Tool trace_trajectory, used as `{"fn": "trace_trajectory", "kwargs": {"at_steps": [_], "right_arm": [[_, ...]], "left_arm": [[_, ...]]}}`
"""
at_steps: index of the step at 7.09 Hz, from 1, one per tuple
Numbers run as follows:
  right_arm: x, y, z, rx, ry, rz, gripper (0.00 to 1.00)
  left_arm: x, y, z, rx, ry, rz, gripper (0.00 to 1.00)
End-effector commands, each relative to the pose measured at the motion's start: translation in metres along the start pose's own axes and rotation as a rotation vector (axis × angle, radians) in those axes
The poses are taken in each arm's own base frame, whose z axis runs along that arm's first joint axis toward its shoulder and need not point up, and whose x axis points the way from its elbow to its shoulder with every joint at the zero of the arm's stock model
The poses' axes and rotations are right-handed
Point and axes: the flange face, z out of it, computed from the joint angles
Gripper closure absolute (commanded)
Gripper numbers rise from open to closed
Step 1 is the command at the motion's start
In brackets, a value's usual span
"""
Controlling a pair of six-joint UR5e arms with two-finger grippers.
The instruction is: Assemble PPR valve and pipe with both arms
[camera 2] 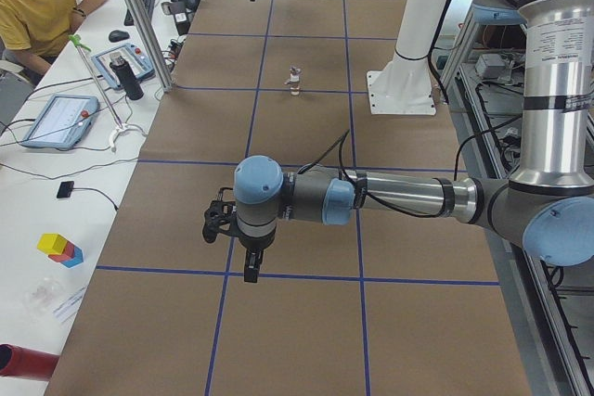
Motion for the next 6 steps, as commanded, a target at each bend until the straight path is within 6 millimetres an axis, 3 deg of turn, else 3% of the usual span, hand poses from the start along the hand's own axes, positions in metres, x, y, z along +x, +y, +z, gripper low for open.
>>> {"fn": "trace_trajectory", "kwargs": {"at_steps": [1,2,3,5,6], "right_arm": [[0.175,-0.003,-0.017,-0.006,0.002,-0.133,0.00],[0.245,0.009,-0.023,-0.004,0.000,-0.144,0.00],[0.301,0.027,-0.023,-0.009,0.005,-0.161,0.00],[0.383,0.073,-0.003,-0.051,0.016,-0.143,0.00],[0.413,0.093,0.003,-0.060,0.015,-0.107,0.00]], "left_arm": [[0.006,0.006,0.003,-0.010,-0.011,0.064,0.00],[0.009,0.009,0.005,-0.007,0.034,0.061,0.00],[0.011,0.008,0.004,-0.001,0.054,0.068,0.00],[0.003,0.014,0.011,-0.016,0.038,0.052,0.00],[0.011,0.011,-0.006,0.021,0.032,0.063,0.00]]}}
